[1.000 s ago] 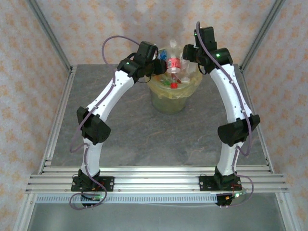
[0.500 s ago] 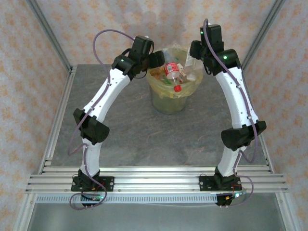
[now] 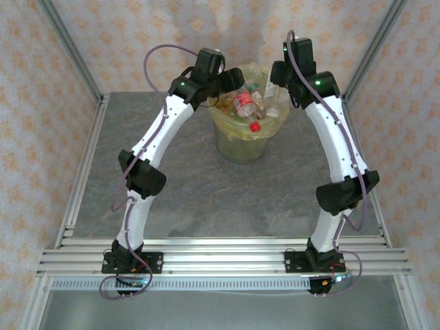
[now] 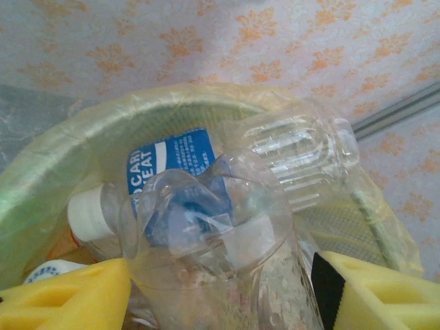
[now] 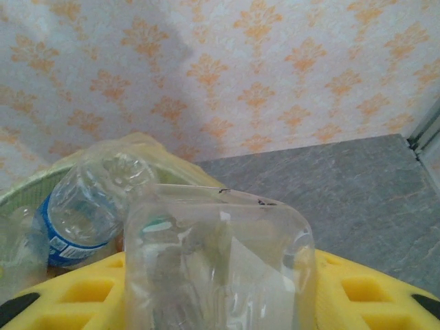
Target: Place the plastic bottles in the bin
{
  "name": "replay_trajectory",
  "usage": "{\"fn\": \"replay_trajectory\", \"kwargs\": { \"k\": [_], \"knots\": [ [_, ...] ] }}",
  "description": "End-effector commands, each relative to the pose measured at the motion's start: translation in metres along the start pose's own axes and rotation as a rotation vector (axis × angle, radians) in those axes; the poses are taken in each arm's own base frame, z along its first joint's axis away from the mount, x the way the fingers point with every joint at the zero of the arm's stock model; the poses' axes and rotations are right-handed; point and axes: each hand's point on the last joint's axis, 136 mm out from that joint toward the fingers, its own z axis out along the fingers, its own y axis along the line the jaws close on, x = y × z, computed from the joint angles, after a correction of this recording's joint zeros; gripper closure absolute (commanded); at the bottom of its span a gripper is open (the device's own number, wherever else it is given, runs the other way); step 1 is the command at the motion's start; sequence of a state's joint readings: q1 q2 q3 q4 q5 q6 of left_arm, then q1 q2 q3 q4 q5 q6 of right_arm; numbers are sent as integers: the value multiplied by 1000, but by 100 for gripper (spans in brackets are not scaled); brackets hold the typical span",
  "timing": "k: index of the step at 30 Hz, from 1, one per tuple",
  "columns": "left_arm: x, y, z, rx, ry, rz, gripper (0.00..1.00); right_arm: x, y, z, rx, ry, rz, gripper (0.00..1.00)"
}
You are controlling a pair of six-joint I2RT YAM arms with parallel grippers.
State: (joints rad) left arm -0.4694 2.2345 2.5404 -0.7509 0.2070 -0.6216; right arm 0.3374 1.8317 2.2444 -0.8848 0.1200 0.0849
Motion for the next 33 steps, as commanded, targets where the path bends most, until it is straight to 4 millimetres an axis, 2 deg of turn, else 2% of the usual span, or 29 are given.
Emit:
{"fn": "replay_trajectory", "kwargs": {
  "k": [1, 4, 10, 17, 21, 26, 33],
  "knots": [
    [7, -13, -4, 53, 32, -5, 34, -5, 19, 7, -81, -24, 9, 55],
    [9, -12, -2, 48, 35, 1, 37, -2, 25, 17, -93, -8, -2, 54],
    [-1, -15, 5, 61, -15, 6, 42, 1, 35, 28, -126, 31, 48, 55],
    [-13, -16, 14, 65, -63, 63, 42, 20, 20, 29, -38, 75, 190, 56],
    [-23, -20, 4, 95, -76, 116, 48, 30, 15, 25, -45, 67, 240, 54],
    [-33, -26, -10, 109, -103, 226, 48, 42, 16, 25, -74, 74, 266, 53],
    [-55, -36, -19, 122, -204, 305, 53, 54, 15, 30, -75, 105, 263, 52]
  ]
}}
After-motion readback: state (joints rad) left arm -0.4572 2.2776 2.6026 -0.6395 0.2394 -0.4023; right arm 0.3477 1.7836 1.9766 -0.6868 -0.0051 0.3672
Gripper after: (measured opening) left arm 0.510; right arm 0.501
